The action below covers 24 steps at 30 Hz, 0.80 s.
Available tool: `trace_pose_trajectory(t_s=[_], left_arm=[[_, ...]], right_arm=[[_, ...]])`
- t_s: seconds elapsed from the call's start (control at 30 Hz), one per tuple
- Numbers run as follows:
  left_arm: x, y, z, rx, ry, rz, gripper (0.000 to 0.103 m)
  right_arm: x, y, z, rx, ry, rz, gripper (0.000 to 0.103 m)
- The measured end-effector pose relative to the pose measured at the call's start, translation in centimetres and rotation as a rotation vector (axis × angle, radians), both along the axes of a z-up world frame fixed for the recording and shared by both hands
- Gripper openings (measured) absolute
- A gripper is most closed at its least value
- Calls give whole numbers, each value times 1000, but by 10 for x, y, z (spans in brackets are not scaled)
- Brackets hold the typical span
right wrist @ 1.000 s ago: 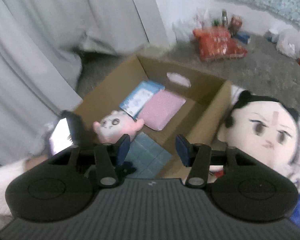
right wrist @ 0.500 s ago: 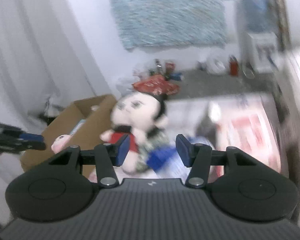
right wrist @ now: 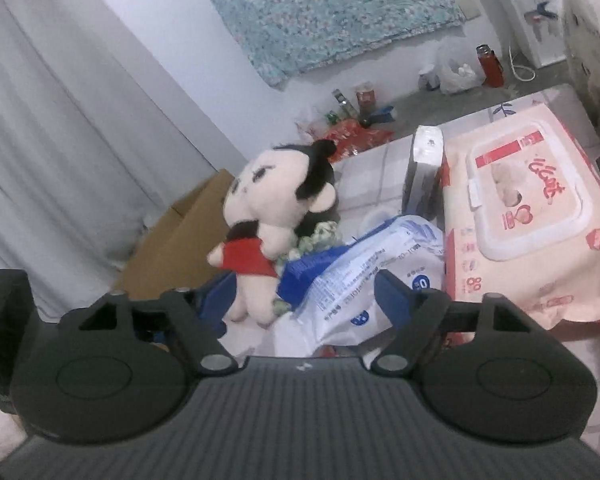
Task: Organize soft objects
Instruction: 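Move both grippers back to the pile of items beside the box, then grasp the white cup with the left gripper while the right gripper grasps the wipes pack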
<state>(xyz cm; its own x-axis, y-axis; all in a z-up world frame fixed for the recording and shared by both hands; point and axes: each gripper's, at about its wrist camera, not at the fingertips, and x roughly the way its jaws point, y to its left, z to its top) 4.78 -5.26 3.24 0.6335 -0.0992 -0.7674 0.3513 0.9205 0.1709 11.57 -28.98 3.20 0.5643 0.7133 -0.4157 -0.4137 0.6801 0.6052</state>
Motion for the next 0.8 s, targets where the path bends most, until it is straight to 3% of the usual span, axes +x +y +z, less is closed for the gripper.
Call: trace_pose_trajectory(t_s=[0.07,0.17,0.33,0.43,0.47,0.53,0.8], left_arm=[[0,9,-8,-65,10,13,51],[-5,20,-8,-188,-2,-7,64],[1,-1,-19,-151,-76,-70,65],[15,-13,-30,-188,-90,-74,65],[19,-16,-34,-203,-99,-76,63],[24,-22,-40,-179,-120,-53,46],[21,-17,-43,-198,-117,-70,47]], right_arm=[[1,3,-1,-21,17,4,77],[6,5,-9,-30,51,-17,78],[18,8,-25,26,130,-20,81],[24,12,-33,43,160,-12,86],[26,13,-35,46,170,-14,88],[32,14,-40,58,205,-35,89],[38,12,-62,199,372,-37,89]])
